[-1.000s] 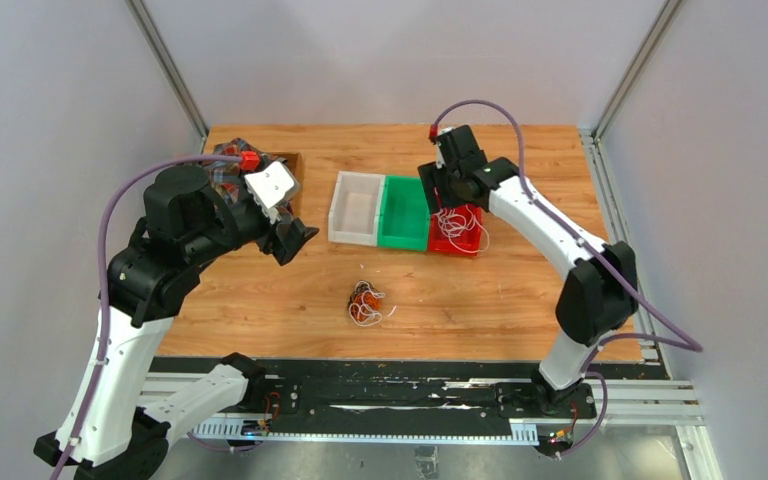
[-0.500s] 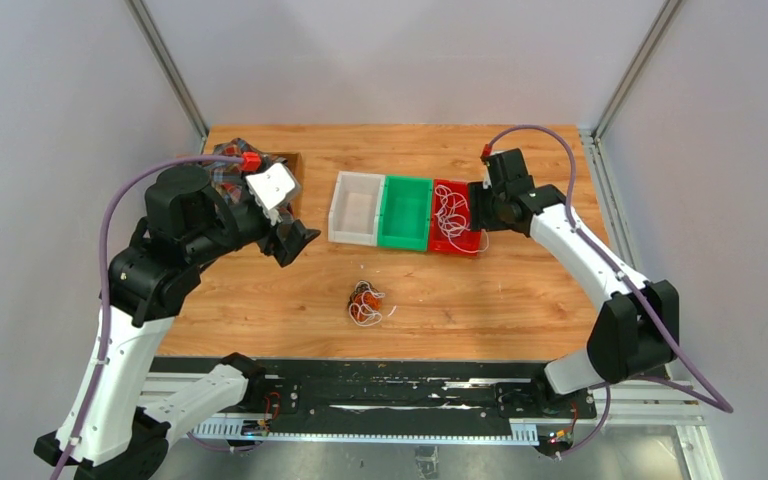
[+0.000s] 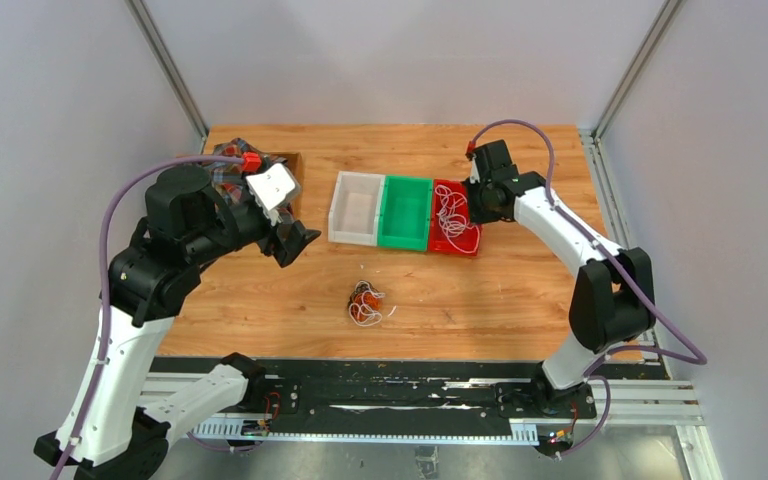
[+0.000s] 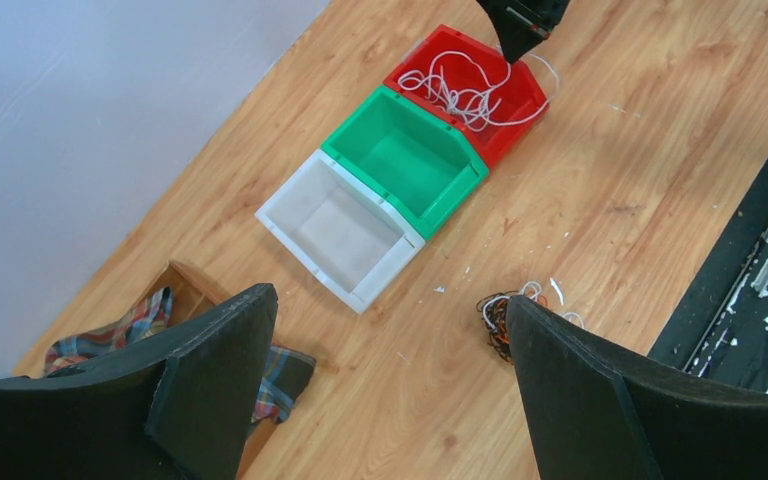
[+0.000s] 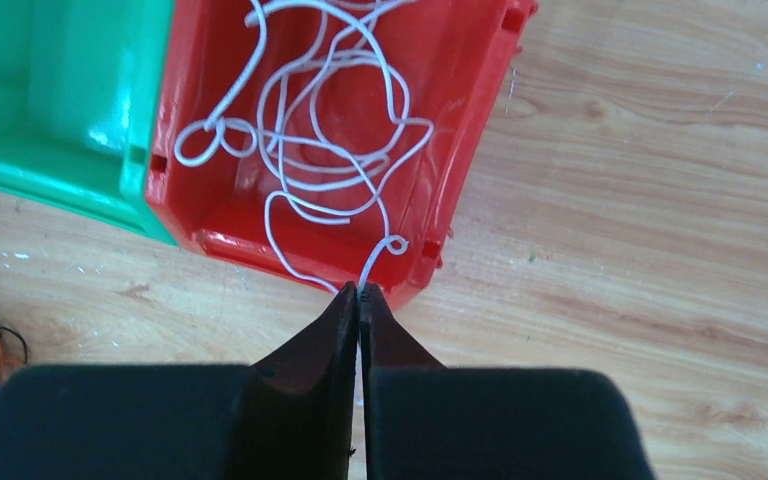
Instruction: Untangle the cables
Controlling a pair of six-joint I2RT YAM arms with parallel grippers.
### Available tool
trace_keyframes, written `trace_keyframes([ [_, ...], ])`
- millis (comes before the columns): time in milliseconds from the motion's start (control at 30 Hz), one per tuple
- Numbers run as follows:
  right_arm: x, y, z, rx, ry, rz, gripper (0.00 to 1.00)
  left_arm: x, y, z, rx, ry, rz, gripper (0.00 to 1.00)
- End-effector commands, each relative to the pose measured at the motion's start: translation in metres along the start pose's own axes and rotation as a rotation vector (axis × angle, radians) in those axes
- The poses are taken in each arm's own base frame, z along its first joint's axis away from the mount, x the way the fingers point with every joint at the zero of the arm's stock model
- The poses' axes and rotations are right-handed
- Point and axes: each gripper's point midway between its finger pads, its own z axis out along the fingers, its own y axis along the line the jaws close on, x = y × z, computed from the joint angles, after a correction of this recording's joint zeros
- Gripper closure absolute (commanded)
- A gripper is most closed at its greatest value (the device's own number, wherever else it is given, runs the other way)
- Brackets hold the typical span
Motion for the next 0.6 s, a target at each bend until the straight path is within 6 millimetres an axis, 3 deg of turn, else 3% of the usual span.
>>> trace_keyframes([
  [0,-0.027,0.012,-0.004,-0.028,-0.046,-0.036,0.99,0.002,0.000,-0.002,-0.003,0.002,0.002,0.11],
  [200,-0.071,0.029,0.009,-0.069,-0.128,-0.048,0.99,0.005,0.000,0.001,-0.004,0.014,-0.003,0.11],
  [267,-0.075,0.031,0.023,-0.069,-0.117,-0.059,0.99,0.006,-0.001,-0.001,0.003,0.019,0.005,0.11],
  [567,-0.040,0.013,0.095,0.051,0.019,-0.099,0.99,0.020,-0.005,-0.001,0.019,0.074,0.002,0.09],
])
